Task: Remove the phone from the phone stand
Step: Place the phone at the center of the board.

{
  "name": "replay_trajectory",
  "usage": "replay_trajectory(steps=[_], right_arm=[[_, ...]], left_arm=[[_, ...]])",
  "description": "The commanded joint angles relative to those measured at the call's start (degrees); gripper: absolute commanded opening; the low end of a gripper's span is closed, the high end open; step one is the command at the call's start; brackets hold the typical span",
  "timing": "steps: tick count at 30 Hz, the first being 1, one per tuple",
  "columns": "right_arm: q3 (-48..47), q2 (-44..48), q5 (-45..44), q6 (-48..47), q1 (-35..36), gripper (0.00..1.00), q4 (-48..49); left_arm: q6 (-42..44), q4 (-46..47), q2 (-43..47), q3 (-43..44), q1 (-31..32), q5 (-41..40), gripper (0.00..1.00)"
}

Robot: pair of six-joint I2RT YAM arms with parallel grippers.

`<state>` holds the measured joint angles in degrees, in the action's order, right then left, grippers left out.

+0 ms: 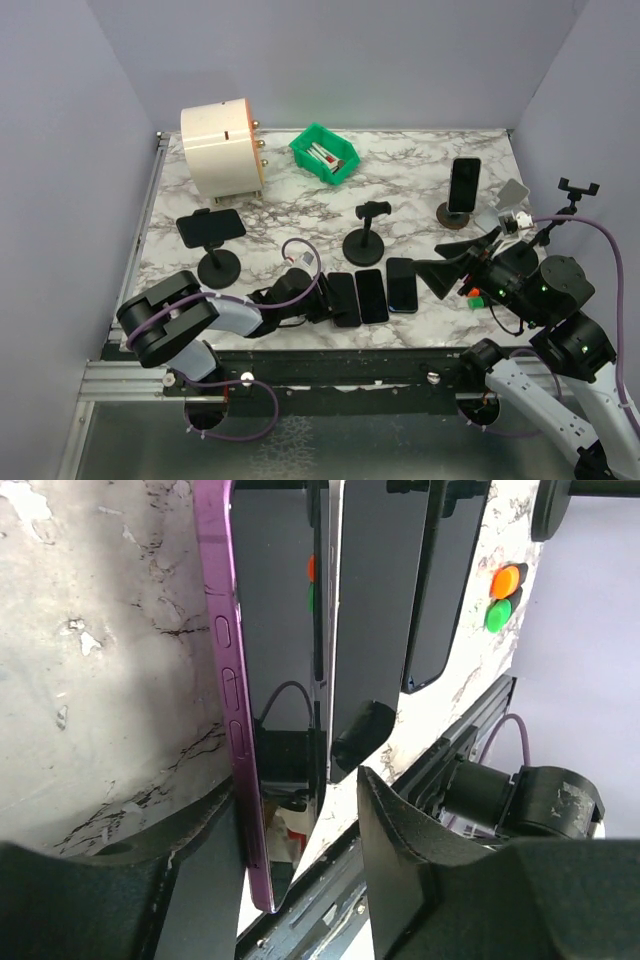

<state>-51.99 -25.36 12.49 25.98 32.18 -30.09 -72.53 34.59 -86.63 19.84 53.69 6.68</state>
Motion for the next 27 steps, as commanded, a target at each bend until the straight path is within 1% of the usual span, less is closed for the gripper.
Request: replay_trajectory(steps=[1,7,12,22,27], right_arm=[[-0.3,0.1,-0.7,-0.5,0.2,0.95,-0.9],[-0.4,0.3,-0.8,-0.4,0.2,0.95,-1.1],[-0.3,0.4,-0.7,-0.2,0.2,0.95,-1.0],[0.1,0.5,-0.4,0.4,0.2,0.95,-0.6],[-0.2,0.3,-0.4,0.6,0.2,0.95,-0.7]], left_arm=[[1.5,-1.8,1.0,-1.3,-0.2,0.5,0.49],[2.7,-5.5,3.1,-1.4,-0.2,-1.5,0.60],[3.7,-10.5,6.0,-1.6,-0.2,-3.8,0.65],[4.8,-16.9,11.9,-2.2,-0.2,-6.0,0.68],[6.0,-21.8,15.9,-1.3,-0.2,-7.7,0.68]])
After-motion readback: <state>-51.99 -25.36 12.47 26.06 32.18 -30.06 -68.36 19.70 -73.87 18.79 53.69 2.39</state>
